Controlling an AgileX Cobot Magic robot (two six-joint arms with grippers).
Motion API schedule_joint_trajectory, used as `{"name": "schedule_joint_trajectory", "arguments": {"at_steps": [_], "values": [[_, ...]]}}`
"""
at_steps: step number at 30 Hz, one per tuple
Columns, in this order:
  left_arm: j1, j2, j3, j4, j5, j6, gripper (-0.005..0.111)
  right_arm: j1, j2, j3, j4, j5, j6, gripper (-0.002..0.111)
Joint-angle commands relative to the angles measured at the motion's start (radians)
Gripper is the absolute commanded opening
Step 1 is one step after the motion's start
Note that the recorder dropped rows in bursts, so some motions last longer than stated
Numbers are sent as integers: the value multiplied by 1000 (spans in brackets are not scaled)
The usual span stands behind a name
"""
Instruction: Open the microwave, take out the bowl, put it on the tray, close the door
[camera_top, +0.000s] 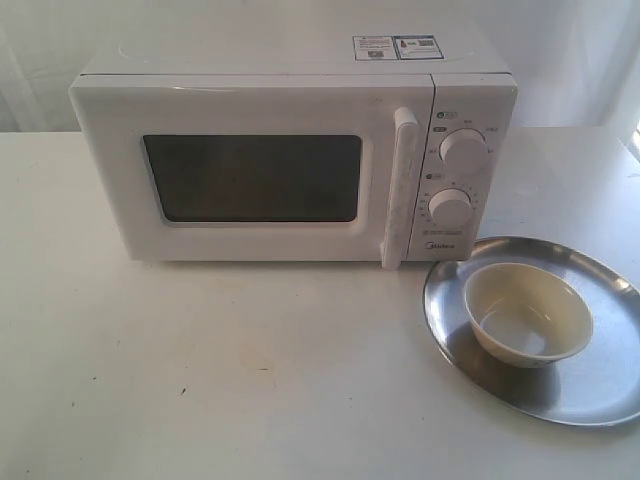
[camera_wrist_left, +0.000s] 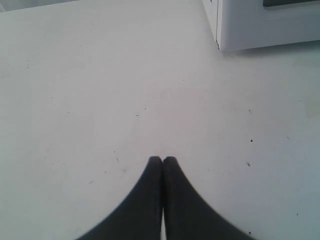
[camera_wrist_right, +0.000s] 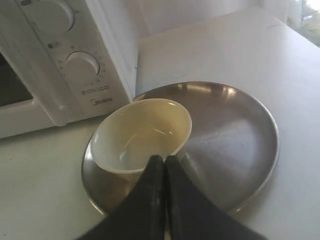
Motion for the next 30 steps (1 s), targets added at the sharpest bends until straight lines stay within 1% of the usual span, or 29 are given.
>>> {"name": "schedule_joint_trajectory", "arguments": {"at_steps": [1,3,8,11,15,17,21,30], "values": [[-6,-2,-2,-13,6,1,0,38,-6,2,-51,-14,-17,0],[-6,-2,-2,-13,6,1,0,38,-6,2,-91,-19,-16,0],[-6,-2,-2,-13,6,1,0,38,-6,2,-171,-26,85,0],[-6,-2,-2,-13,6,1,0,38,-6,2,-171,-26,74,0],[-6,-2,-2,-13,6,1,0,38,-6,2,-169,-26,-96,0],[-6,-2,-2,-13,6,1,0,38,-6,2,-169,-26,-96,0],[-6,-2,-2,-13,6,1,0,38,-6,2,-167,-26,-8,0],[-6,-2,-2,-13,6,1,0,38,-6,2,-167,-26,-15,0]]}}
